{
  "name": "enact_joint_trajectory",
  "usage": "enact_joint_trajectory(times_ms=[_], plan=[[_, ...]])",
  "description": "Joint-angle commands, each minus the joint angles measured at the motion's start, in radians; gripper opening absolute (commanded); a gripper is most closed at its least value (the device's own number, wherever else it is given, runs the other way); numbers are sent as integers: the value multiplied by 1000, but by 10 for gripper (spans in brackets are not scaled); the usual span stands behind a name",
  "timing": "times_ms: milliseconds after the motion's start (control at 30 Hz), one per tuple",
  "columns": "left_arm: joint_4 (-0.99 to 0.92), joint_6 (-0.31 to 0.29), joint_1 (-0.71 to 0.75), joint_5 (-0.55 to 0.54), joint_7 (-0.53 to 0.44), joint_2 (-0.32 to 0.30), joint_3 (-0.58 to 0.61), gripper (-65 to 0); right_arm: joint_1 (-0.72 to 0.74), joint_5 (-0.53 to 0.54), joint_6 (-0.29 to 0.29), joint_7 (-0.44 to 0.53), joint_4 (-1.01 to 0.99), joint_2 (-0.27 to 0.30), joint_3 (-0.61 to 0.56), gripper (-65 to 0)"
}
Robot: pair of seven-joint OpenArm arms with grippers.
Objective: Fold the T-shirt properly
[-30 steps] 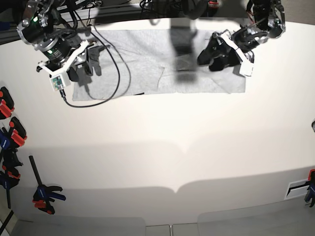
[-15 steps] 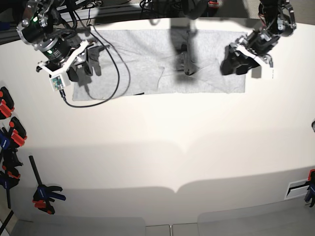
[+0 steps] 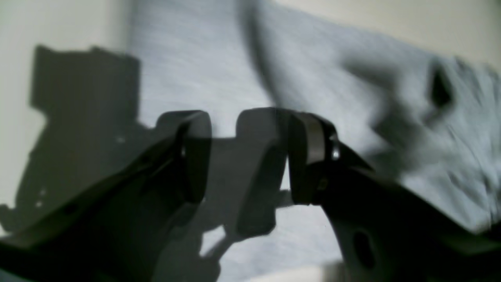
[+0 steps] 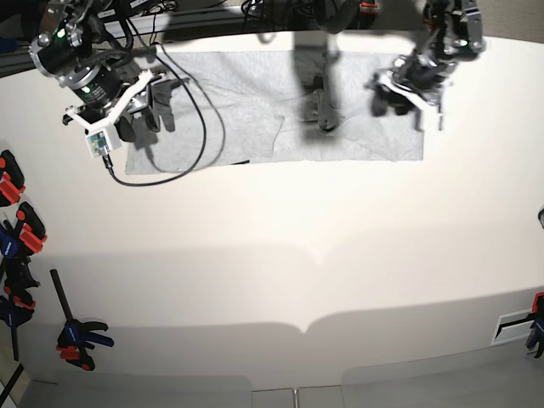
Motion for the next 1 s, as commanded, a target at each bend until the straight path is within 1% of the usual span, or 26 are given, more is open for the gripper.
enact_joint_trajectory(times_ms=[0,133,267,533,633,700,733,800,833,900,933,967], plan=[[16,-3,-3,-5,-32,-5,20,-360,2,11,7,27,19,9,4,-391],[16,0,-17,71,-79,-5,121,-360,2,11,7,28,19,9,4,-391],[16,48,-85,100,-79,-6,190,-360,2,11,7,31,19,9,4,-391],[16,49,-240,91,-77,-6,208,-360,2,11,6,31,19,9,4,-391],[16,48,-264,88,-40,-6,208,-360,2,8,6,30,18,9,4,-391],[16,48,-266,88,-23,-6,208,-360,2,-13,6,31,18,9,4,-366],[16,48,-265,87,-19,-6,208,-360,2,-35,6,41,16,9,4,-338],[16,49,-266,87,-14,-6,208,-360,2,-97,6,92,9,9,4,-290],[16,49,-266,84,-14,-6,208,-360,2,-132,6,127,4,9,4,-280],[16,48,-266,84,-15,-6,208,-360,2,-193,5,212,-9,9,4,-279],[16,48,-266,84,-15,-6,208,-360,2,-210,1,247,-18,9,4,-279],[16,48,-265,84,-15,-6,208,-360,2,-212,-17,268,-28,9,4,-279]])
